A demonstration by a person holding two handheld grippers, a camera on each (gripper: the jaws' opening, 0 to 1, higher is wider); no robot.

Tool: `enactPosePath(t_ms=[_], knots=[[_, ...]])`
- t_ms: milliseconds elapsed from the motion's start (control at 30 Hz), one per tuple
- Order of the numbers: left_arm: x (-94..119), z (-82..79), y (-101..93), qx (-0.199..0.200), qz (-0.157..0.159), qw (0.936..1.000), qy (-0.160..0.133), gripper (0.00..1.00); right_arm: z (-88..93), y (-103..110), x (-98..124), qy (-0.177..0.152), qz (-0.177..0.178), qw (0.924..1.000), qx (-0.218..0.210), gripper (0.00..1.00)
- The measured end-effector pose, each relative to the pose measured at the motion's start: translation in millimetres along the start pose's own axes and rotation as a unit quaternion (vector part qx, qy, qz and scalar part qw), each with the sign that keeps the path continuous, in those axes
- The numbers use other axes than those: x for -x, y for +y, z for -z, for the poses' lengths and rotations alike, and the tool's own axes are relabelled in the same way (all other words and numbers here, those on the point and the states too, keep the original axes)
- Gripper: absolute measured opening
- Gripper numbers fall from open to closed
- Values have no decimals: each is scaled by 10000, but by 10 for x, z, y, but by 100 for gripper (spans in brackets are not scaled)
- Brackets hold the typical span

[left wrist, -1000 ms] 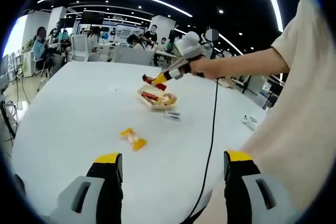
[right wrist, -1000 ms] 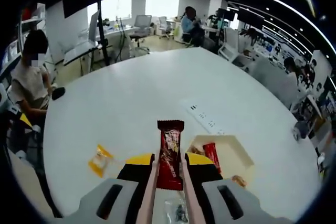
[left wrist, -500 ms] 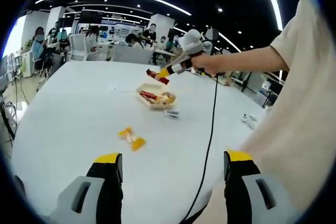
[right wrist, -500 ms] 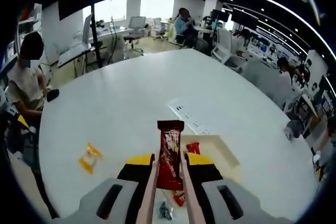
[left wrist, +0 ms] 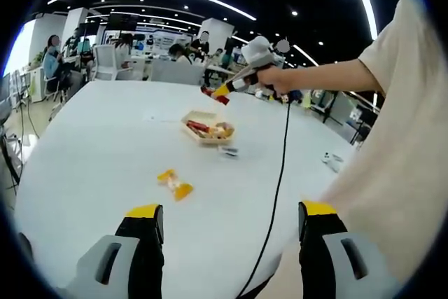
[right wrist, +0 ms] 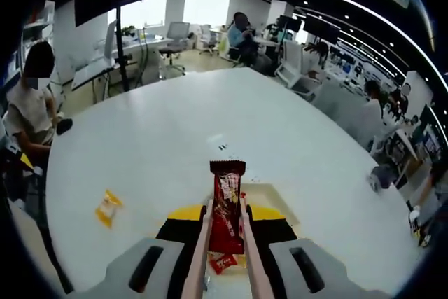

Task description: Place the target food into the container with the food tongs after gripping and lifting it, then release it inside without dropping or visibly crushing the food.

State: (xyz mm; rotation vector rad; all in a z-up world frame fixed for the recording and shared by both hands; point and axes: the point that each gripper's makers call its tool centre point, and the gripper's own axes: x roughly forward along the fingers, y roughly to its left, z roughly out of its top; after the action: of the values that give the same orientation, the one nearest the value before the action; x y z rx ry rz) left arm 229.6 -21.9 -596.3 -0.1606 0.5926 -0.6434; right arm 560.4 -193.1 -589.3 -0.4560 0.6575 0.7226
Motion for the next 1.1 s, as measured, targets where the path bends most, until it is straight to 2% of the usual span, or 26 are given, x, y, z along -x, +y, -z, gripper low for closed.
enactPosePath(t_ms=[600, 1100], knots=[[-6, -9, -25, -12, -6, 10000, 8, 79, -40, -204, 53, 30, 145, 9999, 68, 22], [35, 16, -1, 59, -96, 9999, 14, 79, 13, -333, -26, 131, 183, 9997, 28, 22]])
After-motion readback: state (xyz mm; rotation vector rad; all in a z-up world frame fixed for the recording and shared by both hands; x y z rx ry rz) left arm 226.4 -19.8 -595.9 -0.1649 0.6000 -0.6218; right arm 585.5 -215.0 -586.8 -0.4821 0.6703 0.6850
